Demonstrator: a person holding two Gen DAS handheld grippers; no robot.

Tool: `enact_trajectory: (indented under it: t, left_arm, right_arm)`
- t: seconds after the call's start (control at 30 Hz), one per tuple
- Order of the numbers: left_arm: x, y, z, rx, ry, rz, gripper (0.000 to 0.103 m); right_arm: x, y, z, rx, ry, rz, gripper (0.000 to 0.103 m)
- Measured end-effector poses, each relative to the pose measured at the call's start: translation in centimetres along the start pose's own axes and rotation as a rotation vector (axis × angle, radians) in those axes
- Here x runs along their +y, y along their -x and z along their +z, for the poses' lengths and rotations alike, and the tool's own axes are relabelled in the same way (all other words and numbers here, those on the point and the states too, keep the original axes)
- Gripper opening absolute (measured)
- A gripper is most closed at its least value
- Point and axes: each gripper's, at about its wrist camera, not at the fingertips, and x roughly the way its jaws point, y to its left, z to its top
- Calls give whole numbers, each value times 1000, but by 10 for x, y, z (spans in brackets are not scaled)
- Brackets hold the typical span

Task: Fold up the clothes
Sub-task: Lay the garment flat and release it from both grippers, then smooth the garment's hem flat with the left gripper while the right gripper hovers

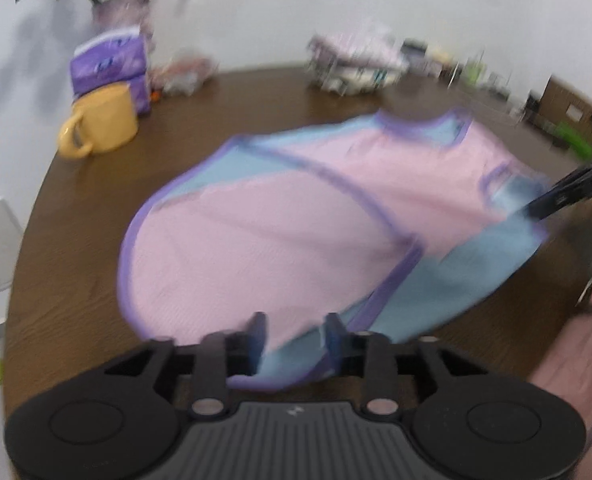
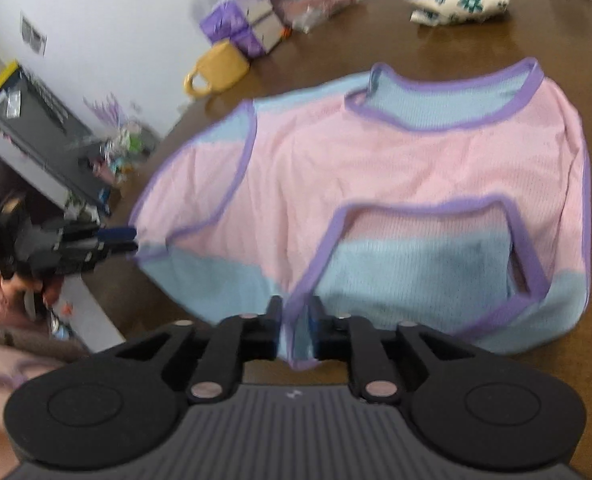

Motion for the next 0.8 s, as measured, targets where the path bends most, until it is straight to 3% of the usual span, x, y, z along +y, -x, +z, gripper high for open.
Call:
enact_trajectory:
  t: [0.17, 0.23, 0.37, 0.43, 0.47, 0.57, 0.7, 0.8]
  left_arm:
    - [-31, -17, 22, -43, -68, -101, 44]
    - [-41, -30, 29, -25, -102, -134, 44]
    - [-53, -52, 33, 28, -148, -165, 40]
    - [-54, -58, 32, 47, -167, -183, 10]
    - [-53, -57, 30, 58, -176, -183, 4]
    - [-51, -49, 25, 85, -190, -178, 4]
    - [-44, -41, 18, 104, -179, -172, 5]
    - [-37, -34, 14, 100, -150, -152, 14]
  right_arm:
    - [8, -13, 13, -38, 17, -1, 26]
    - [13, -18, 14, -51, 41, -8, 26]
    - [15, -23, 19, -93, 77, -38, 50]
    - [13, -22, 22, -124, 88, -61, 50]
    - [12, -21, 24, -139, 93, -73, 50]
    - [8, -21, 30, -174, 108, -117, 44]
    - [-2, -34, 35, -160, 122, -220, 21]
    - [-6, -37, 35, -153, 135, -237, 20]
